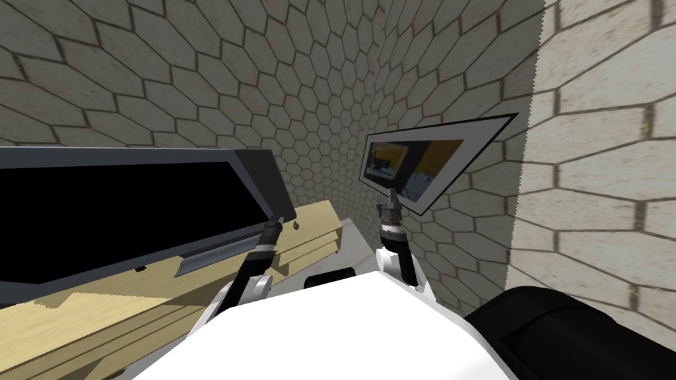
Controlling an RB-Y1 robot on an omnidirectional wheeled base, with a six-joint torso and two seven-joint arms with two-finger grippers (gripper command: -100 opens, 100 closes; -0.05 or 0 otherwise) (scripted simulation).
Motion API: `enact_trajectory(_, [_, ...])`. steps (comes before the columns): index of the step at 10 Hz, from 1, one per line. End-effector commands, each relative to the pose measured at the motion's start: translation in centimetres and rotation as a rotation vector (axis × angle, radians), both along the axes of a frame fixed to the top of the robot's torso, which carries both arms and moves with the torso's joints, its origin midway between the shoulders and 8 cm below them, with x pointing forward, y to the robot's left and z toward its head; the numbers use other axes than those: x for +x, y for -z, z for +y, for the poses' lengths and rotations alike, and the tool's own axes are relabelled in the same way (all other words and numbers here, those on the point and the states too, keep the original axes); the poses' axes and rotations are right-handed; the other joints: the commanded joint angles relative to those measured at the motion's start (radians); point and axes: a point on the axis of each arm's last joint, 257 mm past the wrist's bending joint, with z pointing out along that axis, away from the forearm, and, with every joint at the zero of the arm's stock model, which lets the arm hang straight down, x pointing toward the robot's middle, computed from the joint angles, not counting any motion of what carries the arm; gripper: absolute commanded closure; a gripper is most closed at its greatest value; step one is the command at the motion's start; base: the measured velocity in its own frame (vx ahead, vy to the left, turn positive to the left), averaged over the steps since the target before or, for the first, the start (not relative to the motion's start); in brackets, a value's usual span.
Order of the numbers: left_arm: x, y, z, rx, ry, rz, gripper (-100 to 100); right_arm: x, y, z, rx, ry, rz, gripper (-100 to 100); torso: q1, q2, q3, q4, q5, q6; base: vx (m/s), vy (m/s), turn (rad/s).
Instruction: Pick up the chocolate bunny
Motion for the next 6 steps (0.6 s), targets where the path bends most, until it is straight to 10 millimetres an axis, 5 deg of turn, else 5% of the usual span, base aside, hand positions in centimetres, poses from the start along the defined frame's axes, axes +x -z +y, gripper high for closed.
enact_trajectory(1, [0.7, 2.7, 0.3, 0.025, -0.003, 0.065, -100, 0.0, 0.0, 0.0, 0.000, 0.000, 0.000, 0, 0.000, 0.000, 0.000, 0.000, 0.000, 0.000, -0.014, -0.122, -0.029])
enact_trajectory(6, [1.6, 9.8, 1.5, 0.097, -0.016, 0.240, -100, 0.0, 0.0, 0.0, 0.000, 0.000, 0.000, 0, 0.005, 0.000, 0.000, 0.000, 0.001, 0.000, -0.018, -0.107, -0.039])
